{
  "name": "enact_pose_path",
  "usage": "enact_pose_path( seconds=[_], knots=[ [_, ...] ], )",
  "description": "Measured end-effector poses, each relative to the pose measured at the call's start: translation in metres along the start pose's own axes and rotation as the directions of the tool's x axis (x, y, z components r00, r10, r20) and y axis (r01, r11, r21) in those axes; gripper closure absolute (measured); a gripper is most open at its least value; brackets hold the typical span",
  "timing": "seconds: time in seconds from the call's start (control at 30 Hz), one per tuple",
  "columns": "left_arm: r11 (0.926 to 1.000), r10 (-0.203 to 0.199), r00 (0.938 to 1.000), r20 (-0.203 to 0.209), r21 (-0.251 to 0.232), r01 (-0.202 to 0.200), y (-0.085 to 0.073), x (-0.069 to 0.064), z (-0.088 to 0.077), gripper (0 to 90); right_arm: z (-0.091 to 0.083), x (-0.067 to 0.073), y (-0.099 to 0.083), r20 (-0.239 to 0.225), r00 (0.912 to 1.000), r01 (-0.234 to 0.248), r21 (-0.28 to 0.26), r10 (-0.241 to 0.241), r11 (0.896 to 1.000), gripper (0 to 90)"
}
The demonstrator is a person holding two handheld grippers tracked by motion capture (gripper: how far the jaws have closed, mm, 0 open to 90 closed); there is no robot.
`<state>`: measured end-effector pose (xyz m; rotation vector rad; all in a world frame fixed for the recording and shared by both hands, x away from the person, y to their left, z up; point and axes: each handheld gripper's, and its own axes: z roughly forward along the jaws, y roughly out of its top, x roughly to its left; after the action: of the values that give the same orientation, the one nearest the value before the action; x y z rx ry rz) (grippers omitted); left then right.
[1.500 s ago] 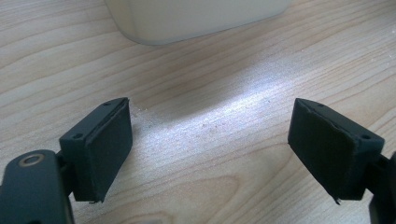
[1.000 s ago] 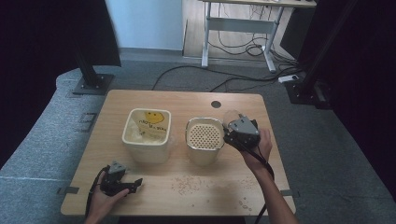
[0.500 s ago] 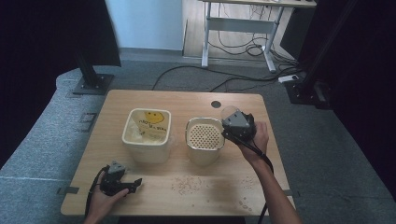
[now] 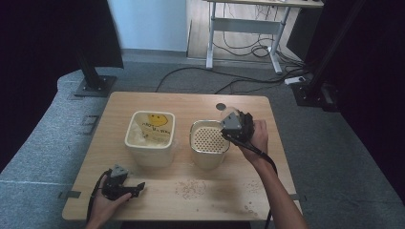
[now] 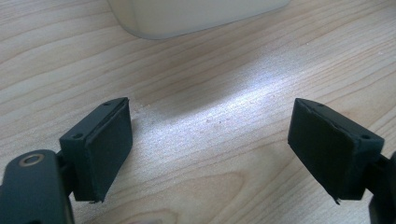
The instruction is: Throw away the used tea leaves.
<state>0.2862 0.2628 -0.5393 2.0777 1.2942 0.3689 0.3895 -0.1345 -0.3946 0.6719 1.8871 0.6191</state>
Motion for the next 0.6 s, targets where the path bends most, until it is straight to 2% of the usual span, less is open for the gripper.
enact_pose_path(
  seconds=[0.13,0.23,0.27,0.3,0.33,0.37,0.4,0.43,0.5,0.53,0.6],
  knots=[
    [1.0000,0.001,1.0000,0.000,0.001,-0.001,0.000,0.000,0.000,14.0,0.002,0.007,0.003,0.033,0.9949,0.095,0.011,-0.096,0.995,36.0],
    [1.0000,0.001,1.0000,-0.001,0.001,-0.001,0.000,0.000,0.000,14.0,0.003,0.013,0.005,0.061,0.9833,0.171,0.013,-0.172,0.985,36.0],
    [1.0000,0.001,1.0000,-0.001,0.001,-0.001,0.000,0.000,0.000,14.0,0.003,0.014,0.006,0.068,0.9763,0.205,0.020,-0.206,0.979,36.0],
    [1.0000,0.001,1.0000,-0.001,0.001,-0.001,0.000,0.000,0.000,14.0,0.003,0.016,0.007,0.087,0.9640,0.250,0.032,-0.252,0.968,36.0],
    [1.0000,0.000,1.0000,-0.002,0.000,0.000,0.000,0.000,0.000,14.0,0.004,0.018,0.007,0.096,0.9561,0.274,0.038,-0.277,0.961,36.0],
    [1.0000,0.001,1.0000,0.000,0.002,-0.001,0.000,0.001,0.000,14.0,0.004,0.020,0.008,0.114,0.9420,0.312,0.047,-0.316,0.949,36.0],
    [1.0000,0.000,1.0000,0.000,0.002,0.000,0.000,0.001,0.000,14.0,0.005,0.022,0.009,0.133,0.9237,0.355,0.052,-0.359,0.933,36.0],
    [1.0000,0.001,1.0000,0.000,0.003,-0.001,0.000,0.001,0.000,14.0,0.005,0.025,0.009,0.159,0.8920,0.418,0.067,-0.423,0.906,36.1],
    [1.0000,0.002,1.0000,-0.001,0.004,-0.002,0.000,0.001,0.000,14.0,0.006,0.031,0.010,0.184,0.8399,0.502,0.094,-0.510,0.860,36.2],
    [1.0000,0.003,1.0000,0.000,0.004,-0.003,0.000,0.001,0.000,13.9,0.007,0.032,0.010,0.186,0.8254,0.524,0.100,-0.533,0.846,36.4],
    [1.0000,0.002,1.0000,0.000,0.005,-0.002,0.000,0.001,0.000,14.0,0.008,0.037,0.010,0.205,0.7839,0.574,0.119,-0.586,0.810,36.5]
  ],
)
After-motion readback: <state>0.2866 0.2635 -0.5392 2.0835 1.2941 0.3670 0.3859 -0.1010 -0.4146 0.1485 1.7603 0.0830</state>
